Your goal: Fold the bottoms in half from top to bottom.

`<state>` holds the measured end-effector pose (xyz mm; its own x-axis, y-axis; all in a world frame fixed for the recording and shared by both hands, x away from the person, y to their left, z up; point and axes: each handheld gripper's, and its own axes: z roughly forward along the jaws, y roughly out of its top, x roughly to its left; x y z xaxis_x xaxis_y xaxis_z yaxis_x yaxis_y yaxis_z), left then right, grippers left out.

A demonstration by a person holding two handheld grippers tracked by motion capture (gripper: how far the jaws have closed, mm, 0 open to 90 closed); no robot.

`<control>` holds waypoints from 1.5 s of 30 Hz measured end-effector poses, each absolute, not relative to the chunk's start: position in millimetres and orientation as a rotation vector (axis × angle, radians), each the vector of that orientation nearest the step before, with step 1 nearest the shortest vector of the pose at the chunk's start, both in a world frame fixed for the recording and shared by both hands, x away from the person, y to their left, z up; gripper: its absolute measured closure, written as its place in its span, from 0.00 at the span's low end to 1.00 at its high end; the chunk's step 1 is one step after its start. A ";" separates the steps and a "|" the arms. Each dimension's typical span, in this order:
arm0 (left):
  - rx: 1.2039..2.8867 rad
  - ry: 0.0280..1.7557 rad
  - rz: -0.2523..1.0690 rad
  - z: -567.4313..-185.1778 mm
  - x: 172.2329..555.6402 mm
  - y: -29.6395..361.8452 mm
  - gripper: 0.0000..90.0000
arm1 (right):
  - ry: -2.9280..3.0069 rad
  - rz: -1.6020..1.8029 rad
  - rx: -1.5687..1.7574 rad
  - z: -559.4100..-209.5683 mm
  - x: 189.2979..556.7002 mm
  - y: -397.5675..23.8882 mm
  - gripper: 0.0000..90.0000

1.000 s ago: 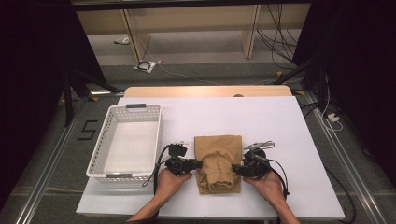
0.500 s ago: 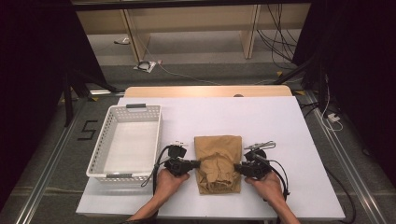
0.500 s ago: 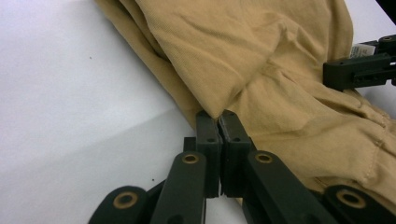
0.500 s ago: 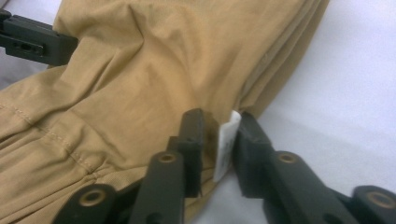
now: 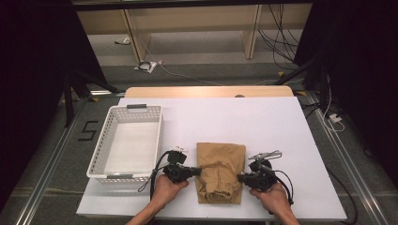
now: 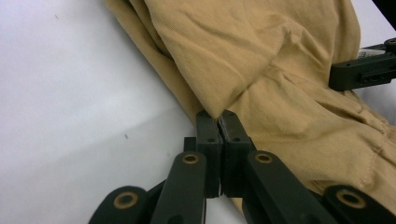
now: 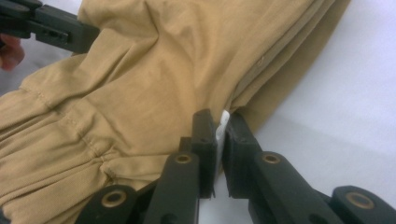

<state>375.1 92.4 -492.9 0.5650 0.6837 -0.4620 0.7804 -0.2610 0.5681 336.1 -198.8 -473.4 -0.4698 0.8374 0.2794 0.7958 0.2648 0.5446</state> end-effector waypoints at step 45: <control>2.043 1.042 -0.053 -470.1 382.9 62.2 1.00 | 2.407 1.020 1.236 -468.8 362.9 -188.4 1.00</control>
